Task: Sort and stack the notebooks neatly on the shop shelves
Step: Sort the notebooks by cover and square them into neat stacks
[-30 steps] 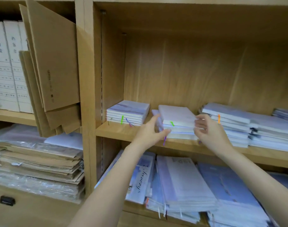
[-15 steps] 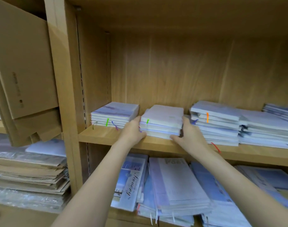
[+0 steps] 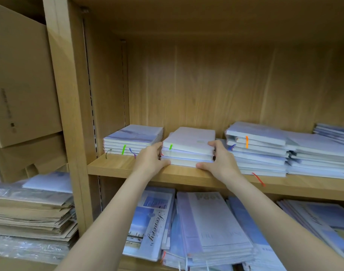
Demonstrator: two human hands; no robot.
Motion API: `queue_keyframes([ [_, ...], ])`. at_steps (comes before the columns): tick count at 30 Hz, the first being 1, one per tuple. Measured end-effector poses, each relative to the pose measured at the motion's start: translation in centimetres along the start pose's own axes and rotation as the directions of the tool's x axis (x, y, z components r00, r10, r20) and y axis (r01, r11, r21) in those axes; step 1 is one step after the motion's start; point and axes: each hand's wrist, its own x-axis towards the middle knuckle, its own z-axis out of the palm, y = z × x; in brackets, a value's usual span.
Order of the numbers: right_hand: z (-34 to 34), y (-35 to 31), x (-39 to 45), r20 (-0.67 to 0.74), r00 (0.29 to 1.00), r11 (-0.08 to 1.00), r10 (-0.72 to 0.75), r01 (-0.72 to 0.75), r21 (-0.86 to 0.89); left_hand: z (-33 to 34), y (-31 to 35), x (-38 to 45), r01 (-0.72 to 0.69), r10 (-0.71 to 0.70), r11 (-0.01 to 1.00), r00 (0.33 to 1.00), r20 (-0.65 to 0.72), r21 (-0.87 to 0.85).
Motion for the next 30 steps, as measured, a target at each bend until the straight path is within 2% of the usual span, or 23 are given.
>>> queue_keyframes([
  [5, 0.5, -0.5, 1.7, -0.014, 0.997, 0.997, 0.073, -0.073, 0.007, 1.5, 0.9, 1.5, -0.016, 0.018, 0.996, 1.000, -0.023, 0.087],
  [8, 0.5, -0.6, 2.4, 0.001, 0.992, 0.991, 0.126, -0.126, 0.043, 1.7, 1.0, 2.3, -0.025, 0.028, 0.998, 0.999, -0.035, 0.063],
  [14, 1.0, 0.1, 2.3, -0.061, 0.996, 0.994, 0.071, -0.065, 0.091, 1.6, -0.1, 2.4, -0.009, 0.010, 1.000, 0.999, -0.031, 0.005],
  [16, 1.0, 0.5, 2.3, -0.044, 0.996, 0.982, 0.073, -0.064, 0.179, 1.8, -0.5, 2.4, -0.021, 0.020, 1.000, 0.998, -0.056, -0.008],
  [19, 1.1, 1.2, 2.5, -0.020, 0.999, 0.904, 0.050, -0.037, 0.427, 2.0, -0.8, 2.3, -0.023, 0.026, 0.999, 0.994, -0.103, 0.039],
  [22, 1.5, 1.6, 2.9, -0.038, 0.999, 0.863, 0.032, -0.008, 0.505, 1.9, -0.7, 2.4, -0.021, 0.024, 0.999, 0.996, -0.091, 0.037],
  [24, 1.5, 1.8, 3.1, -0.070, 0.997, 0.868, 0.042, -0.001, 0.497, 1.8, -0.9, 2.5, -0.038, 0.036, 0.999, 0.998, -0.060, -0.037],
  [26, 1.6, 1.8, 3.2, -0.080, 0.995, 0.872, 0.054, -0.008, 0.489, 1.6, -0.9, 2.5, -0.033, 0.028, 0.981, 0.999, -0.029, -0.190],
  [30, 1.7, 1.9, 3.5, -0.063, 0.995, 0.878, 0.081, -0.041, 0.478, 1.1, -0.5, 2.4, 0.028, -0.024, 0.881, 1.000, 0.014, -0.473],
])
